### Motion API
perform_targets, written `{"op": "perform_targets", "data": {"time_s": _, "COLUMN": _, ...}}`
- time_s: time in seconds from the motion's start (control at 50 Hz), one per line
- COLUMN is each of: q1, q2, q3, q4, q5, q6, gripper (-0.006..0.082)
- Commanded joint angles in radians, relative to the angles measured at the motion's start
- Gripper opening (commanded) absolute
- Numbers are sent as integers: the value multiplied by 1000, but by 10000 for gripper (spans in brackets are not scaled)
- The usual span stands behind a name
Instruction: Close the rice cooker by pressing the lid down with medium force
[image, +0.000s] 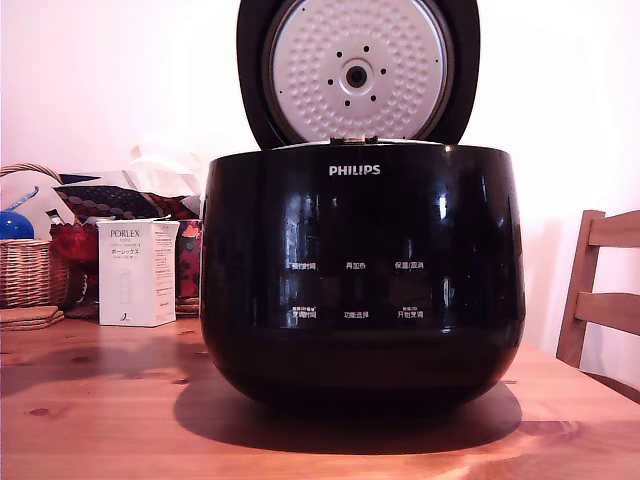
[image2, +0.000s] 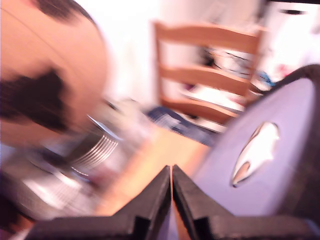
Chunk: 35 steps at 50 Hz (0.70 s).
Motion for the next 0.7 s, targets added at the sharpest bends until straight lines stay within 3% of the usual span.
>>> {"op": "perform_targets", "data": {"time_s": 0.0, "q1": -21, "q2": 20, "q3": -15, "q4": -41, "q5": 18, "q6": -29, "gripper": -21}}
{"op": "perform_targets", "data": {"time_s": 0.1, "q1": -26, "q2": 20, "q3": -15, "q4": -101, "q5": 22, "q6": -31, "gripper": -21}}
{"op": "perform_targets", "data": {"time_s": 0.4, "q1": -45, "q2": 25, "q3": -16, "q4": -209, "q5": 25, "q6": -193, "gripper": -21}}
{"op": "perform_targets", "data": {"time_s": 0.68, "q1": -55, "q2": 89, "q3": -16, "q4": -208, "q5": 21, "q6": -287, "gripper": -21}}
